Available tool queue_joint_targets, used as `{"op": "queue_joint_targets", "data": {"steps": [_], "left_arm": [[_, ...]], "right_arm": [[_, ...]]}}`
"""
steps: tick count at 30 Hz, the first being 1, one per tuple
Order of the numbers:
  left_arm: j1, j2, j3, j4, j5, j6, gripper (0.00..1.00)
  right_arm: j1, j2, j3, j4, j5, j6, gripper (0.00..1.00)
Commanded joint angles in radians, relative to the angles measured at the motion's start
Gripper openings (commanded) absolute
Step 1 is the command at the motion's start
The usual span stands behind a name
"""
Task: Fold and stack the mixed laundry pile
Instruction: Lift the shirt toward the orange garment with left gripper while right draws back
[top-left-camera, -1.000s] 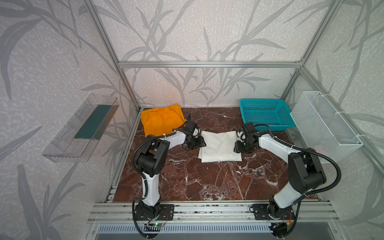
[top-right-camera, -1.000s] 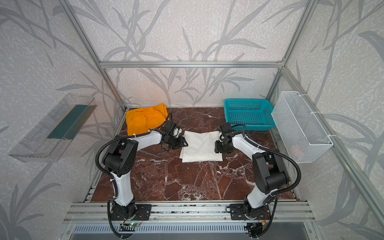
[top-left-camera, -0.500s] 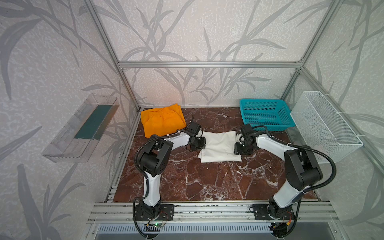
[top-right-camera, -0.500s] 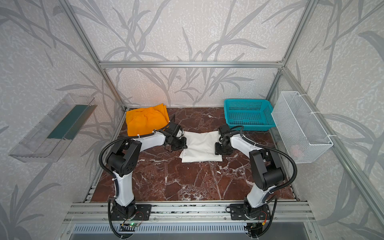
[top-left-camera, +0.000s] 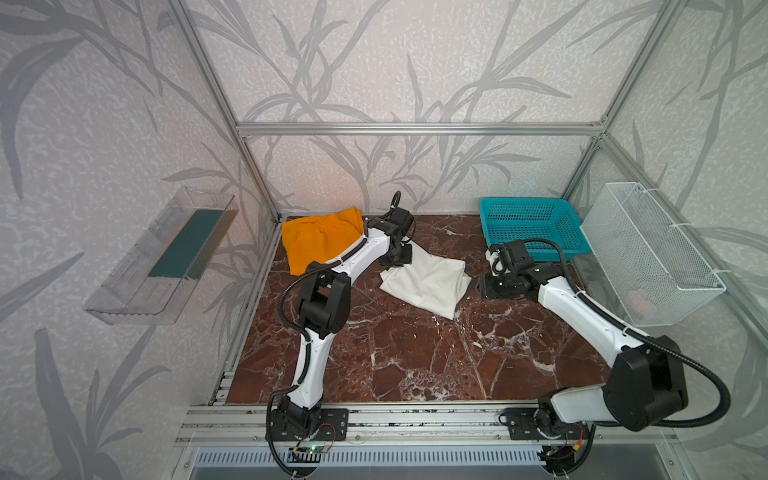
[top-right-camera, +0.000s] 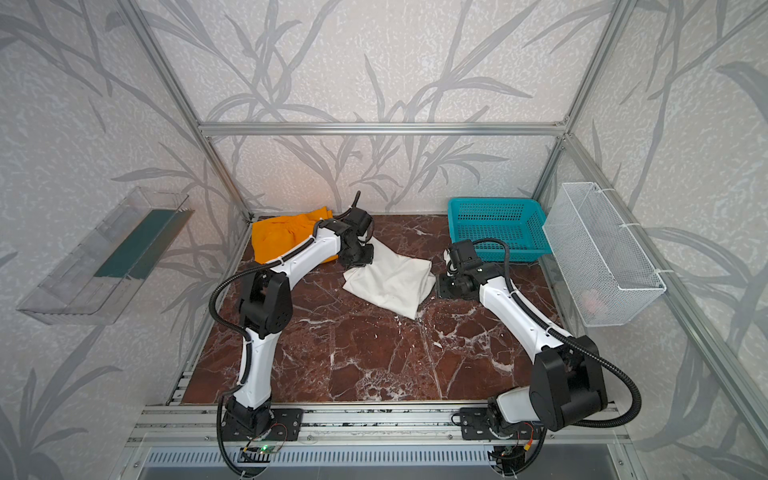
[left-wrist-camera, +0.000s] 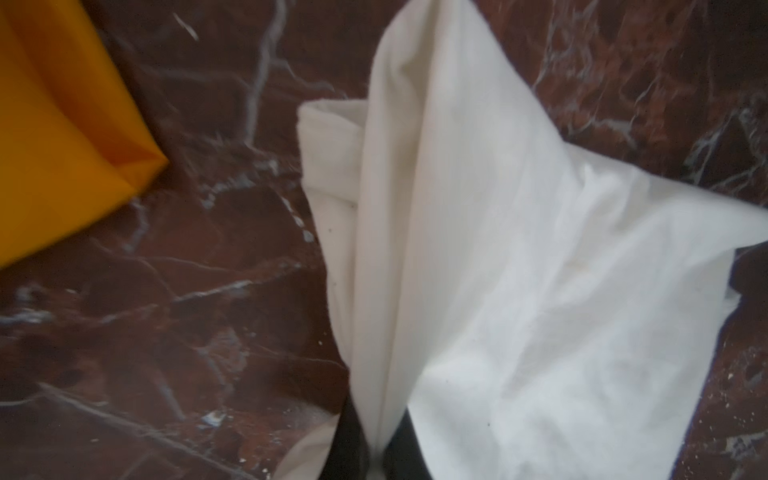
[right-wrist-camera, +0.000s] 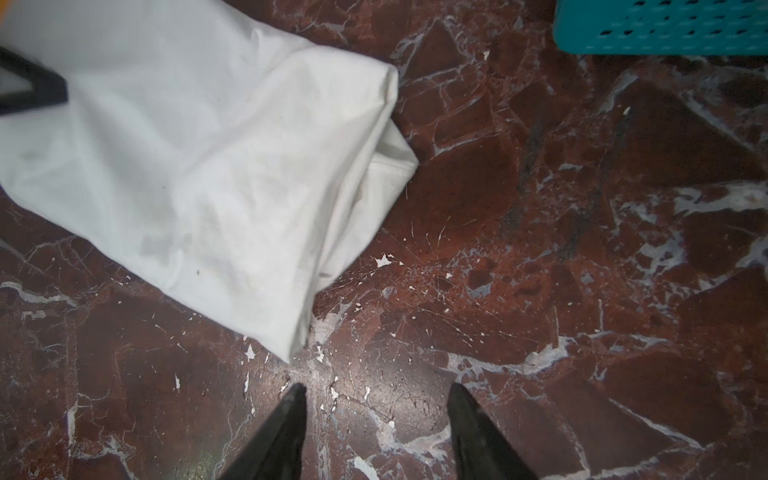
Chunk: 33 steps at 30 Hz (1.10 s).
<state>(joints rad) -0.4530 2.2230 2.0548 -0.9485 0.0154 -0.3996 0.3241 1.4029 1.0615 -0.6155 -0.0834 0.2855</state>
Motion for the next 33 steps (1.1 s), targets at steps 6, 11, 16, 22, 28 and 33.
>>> {"op": "queue_joint_targets", "data": {"steps": [6, 11, 16, 22, 28, 33], "left_arm": [[0.049, 0.224, 0.620, -0.431, -0.311, 0.218, 0.00], [0.113, 0.206, 0.645, -0.359, -0.371, 0.274, 0.00], [0.199, 0.172, 0.637, -0.301, -0.405, 0.343, 0.00], [0.275, 0.141, 0.641, -0.168, -0.357, 0.515, 0.00], [0.312, 0.098, 0.642, -0.061, -0.377, 0.599, 0.00], [0.321, 0.031, 0.642, -0.044, -0.292, 0.583, 0.00]], "right_arm": [[0.000, -0.057, -0.034, -0.016, -0.001, 0.001, 0.55], [0.001, -0.083, -0.043, -0.019, -0.019, 0.011, 0.55], [0.001, -0.113, -0.058, -0.019, -0.028, 0.026, 0.55], [0.001, -0.122, -0.079, 0.007, -0.065, 0.056, 0.55], [0.004, -0.150, -0.085, 0.008, -0.073, 0.075, 0.55], [0.003, -0.144, -0.085, 0.009, -0.081, 0.081, 0.55]]}}
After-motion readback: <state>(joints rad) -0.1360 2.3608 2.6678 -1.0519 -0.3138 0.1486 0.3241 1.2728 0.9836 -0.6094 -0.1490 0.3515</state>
